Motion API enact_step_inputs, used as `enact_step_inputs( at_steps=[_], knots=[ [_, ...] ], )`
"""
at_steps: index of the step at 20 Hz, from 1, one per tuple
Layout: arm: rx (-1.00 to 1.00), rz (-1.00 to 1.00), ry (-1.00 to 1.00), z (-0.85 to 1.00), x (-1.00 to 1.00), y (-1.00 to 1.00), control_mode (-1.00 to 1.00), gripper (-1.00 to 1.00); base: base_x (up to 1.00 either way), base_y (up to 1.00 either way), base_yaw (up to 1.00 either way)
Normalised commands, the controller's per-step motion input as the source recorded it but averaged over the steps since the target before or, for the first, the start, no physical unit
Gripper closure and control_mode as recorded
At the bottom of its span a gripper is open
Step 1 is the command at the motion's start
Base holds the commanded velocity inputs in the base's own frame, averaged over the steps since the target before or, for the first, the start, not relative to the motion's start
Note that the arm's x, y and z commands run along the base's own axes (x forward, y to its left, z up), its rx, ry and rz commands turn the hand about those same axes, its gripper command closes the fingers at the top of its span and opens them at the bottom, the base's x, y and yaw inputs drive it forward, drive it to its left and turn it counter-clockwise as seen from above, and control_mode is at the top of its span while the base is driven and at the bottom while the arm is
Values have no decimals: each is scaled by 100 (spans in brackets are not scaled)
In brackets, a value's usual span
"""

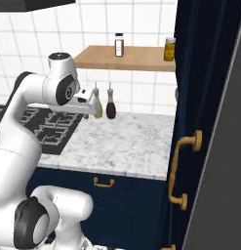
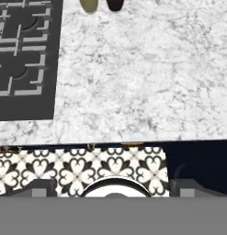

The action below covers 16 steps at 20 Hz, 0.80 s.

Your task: Take a straw from the drawer in front and place it inside the glass cup on the dining counter.

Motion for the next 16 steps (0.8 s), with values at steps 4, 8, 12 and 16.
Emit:
enact_step_inputs(
  at_steps=[4, 8, 12, 16],
  knots=[
    [0, 0, 0, 0, 0, 0, 100, -100, -5, 86, -48],
    [0, 0, 0, 0, 0, 0, 100, -100, 0, 75, -62],
    [0, 0, 0, 0, 0, 0, 100, -100, 0, 74, -61],
    [0, 0, 0, 0, 0, 0, 100, -100, 0, 88, -55]
  ],
)
